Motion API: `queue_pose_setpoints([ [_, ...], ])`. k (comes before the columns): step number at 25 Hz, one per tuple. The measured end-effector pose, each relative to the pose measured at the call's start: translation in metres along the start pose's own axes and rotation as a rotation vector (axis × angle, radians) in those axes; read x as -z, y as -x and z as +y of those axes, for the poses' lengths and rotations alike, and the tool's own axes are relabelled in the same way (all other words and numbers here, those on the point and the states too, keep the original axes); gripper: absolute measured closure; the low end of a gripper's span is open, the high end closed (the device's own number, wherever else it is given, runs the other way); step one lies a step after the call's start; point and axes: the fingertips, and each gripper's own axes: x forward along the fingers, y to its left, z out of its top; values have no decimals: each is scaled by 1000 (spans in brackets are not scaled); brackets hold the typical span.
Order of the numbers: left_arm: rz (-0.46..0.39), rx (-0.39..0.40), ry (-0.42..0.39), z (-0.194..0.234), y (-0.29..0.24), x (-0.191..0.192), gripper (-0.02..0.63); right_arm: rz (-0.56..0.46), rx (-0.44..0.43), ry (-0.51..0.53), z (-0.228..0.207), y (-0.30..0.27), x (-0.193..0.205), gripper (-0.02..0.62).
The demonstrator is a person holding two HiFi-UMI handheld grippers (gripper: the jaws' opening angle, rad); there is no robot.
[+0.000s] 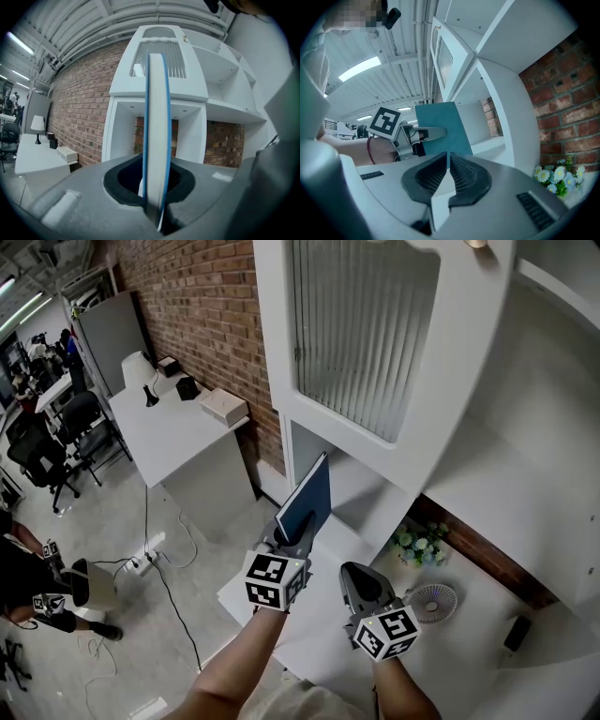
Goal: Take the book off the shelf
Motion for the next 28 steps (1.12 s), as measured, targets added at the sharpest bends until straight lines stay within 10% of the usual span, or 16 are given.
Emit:
queue_pose_setpoints([
  [28,127,19,197,-26,52,70,557,13,-4,15,13,17,8,577],
])
